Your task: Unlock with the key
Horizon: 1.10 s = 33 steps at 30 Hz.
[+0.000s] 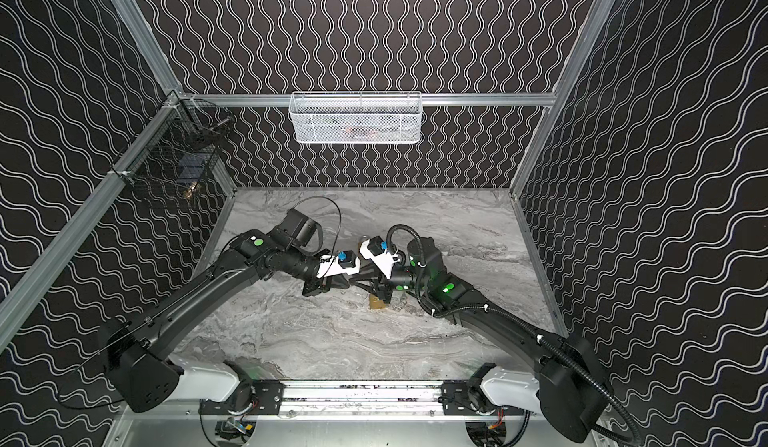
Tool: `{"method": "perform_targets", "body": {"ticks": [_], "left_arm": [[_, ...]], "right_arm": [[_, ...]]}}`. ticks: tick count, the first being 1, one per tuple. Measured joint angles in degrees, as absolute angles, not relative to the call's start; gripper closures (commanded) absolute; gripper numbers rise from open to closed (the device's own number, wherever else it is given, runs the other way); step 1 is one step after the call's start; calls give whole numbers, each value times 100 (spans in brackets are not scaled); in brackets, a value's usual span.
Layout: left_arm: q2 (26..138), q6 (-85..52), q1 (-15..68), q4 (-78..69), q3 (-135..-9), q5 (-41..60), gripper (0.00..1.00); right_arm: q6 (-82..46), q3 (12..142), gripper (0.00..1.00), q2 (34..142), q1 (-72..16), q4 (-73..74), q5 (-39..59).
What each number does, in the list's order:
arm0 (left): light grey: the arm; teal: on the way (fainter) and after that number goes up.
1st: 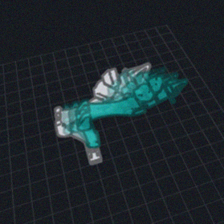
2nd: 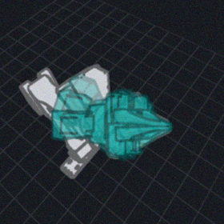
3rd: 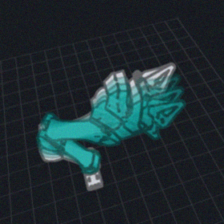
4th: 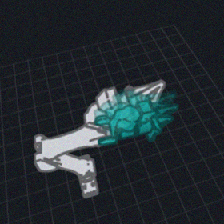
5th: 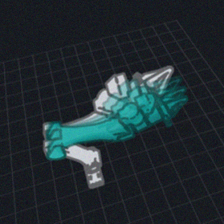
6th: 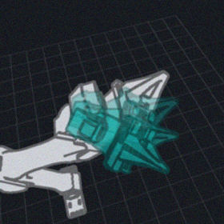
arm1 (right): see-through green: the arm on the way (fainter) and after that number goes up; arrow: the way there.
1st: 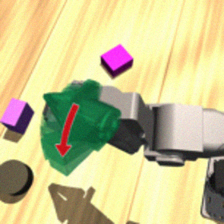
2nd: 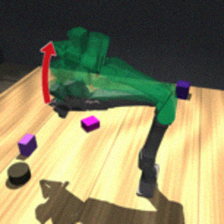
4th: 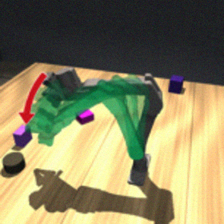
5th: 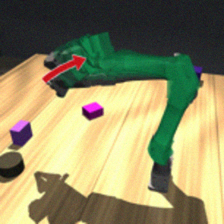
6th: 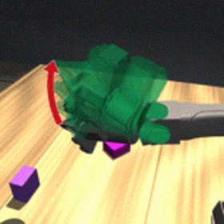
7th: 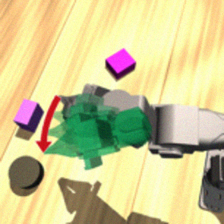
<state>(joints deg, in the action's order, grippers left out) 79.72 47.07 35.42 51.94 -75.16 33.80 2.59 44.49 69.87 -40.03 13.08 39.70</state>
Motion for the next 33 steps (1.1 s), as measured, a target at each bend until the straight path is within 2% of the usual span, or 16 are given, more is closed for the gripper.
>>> {"method": "perform_targets", "body": {"ticks": [3, 5, 11, 18, 22, 29, 33], "left_arm": [[7972, 4709, 3524, 5168, -7489, 3376, 100], [7970, 4709, 3520, 5155, -7470, 3378, 100], [7929, 4705, 3494, 5061, -7400, 3378, 100], [7802, 4676, 3406, 4849, -7242, 3323, 65], [7703, 4665, 3365, 4720, -7074, 3339, 54], [7546, 4668, 3240, 4375, -6713, 3503, 53], [7441, 4510, 3155, 3872, -6440, 3583, 59]], "right_arm": [[281, 4460, 97, 6989, -4007, 1273, 3990], [309, 4464, 100, 6989, -4007, 1267, 3986], [366, 4462, 100, 6978, -4007, 1247, 3964], [344, 4438, 100, 6943, -4001, 1262, 3795], [257, 4348, 100, 6823, -4003, 1308, 3629], [211, 4278, 100, 6722, -4001, 1422, 3437], [209, 4278, 100, 6729, -4001, 1466, 3435]]}}
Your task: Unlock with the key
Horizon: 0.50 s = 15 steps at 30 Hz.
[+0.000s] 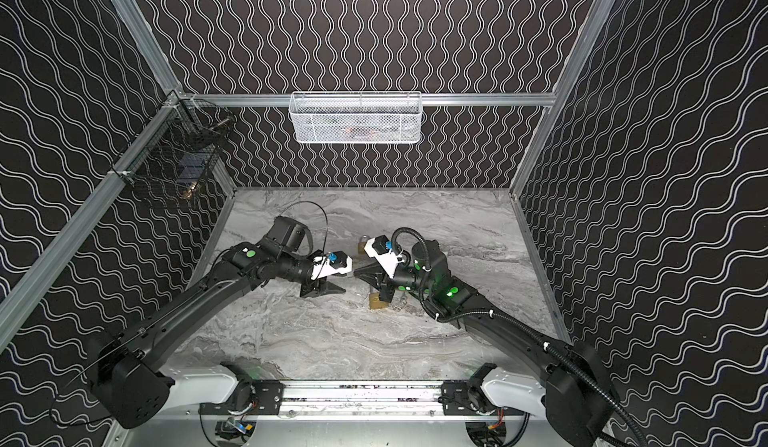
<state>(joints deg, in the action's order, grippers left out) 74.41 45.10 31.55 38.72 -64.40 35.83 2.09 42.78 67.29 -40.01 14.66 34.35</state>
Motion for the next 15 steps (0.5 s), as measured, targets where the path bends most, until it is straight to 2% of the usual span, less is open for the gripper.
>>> {"method": "perform_targets", "body": {"ticks": [6, 12, 15], "left_arm": [[7336, 3970, 3037, 2902, -6082, 3854, 75], [7422, 3778, 2993, 2665, -6084, 4241, 79], [7448, 3767, 2993, 2593, -6084, 4425, 85]], "right_arm": [[187, 4278, 100, 6764, -4001, 1505, 3439], [123, 4278, 100, 6768, -3997, 1573, 3378], [106, 4278, 100, 6779, -4001, 1575, 3380]]}}
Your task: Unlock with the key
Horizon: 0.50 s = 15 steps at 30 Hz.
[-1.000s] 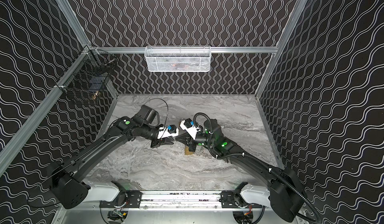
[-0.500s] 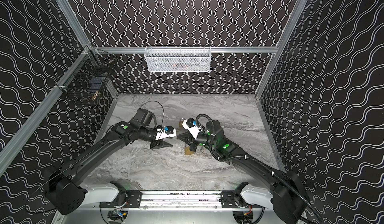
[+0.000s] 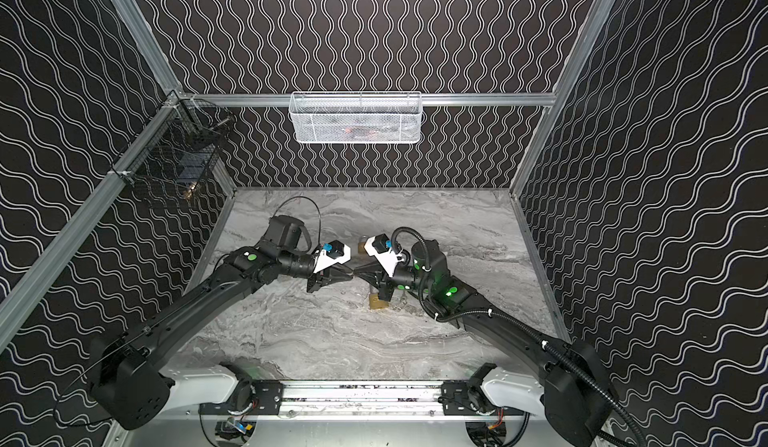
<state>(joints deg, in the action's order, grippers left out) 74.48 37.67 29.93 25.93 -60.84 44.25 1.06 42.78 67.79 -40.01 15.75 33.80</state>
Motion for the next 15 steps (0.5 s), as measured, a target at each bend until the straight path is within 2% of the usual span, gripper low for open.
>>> {"method": "perform_targets", "body": {"ticks": [3, 6, 9, 12, 15], "left_arm": [[7483, 3774, 2995, 2585, -6082, 4567, 98], [7520, 3787, 2995, 2598, -6075, 4678, 100], [7535, 3787, 2993, 2585, -6069, 4689, 95], [7529, 3789, 2993, 2510, -6014, 4687, 83], [7491, 3765, 2989, 2386, -5951, 4604, 80]], "right_arm": [[106, 4278, 100, 6796, -3997, 1603, 3352], [106, 4278, 100, 6799, -3986, 1629, 3352], [104, 4278, 100, 6799, -3986, 1629, 3354], [97, 4278, 100, 6796, -3986, 1627, 3358], [86, 4278, 100, 6781, -4003, 1658, 3380]]}}
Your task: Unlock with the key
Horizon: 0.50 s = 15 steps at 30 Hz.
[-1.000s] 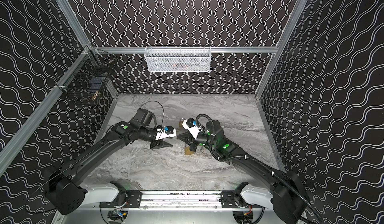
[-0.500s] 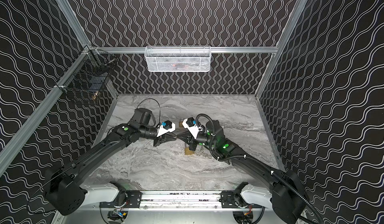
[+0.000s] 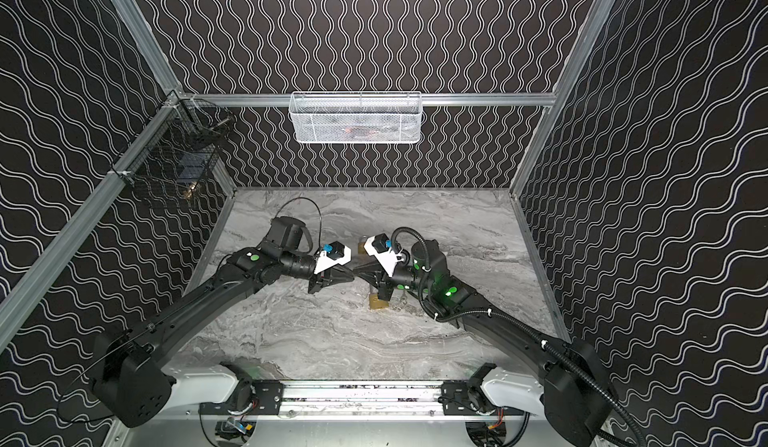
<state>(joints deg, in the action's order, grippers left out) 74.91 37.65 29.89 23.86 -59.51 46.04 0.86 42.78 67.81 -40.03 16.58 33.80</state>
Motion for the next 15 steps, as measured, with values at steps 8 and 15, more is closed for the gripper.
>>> {"method": "perform_targets", "body": {"ticks": [8, 15], "left_arm": [[7373, 3739, 2908, 2209, -5843, 4484, 86], [7404, 3723, 2847, 2193, -5837, 4558, 84]], "right_arm": [[86, 4276, 100, 6726, -3997, 1739, 3343], [86, 4263, 100, 6700, -3997, 1785, 3310]]}}
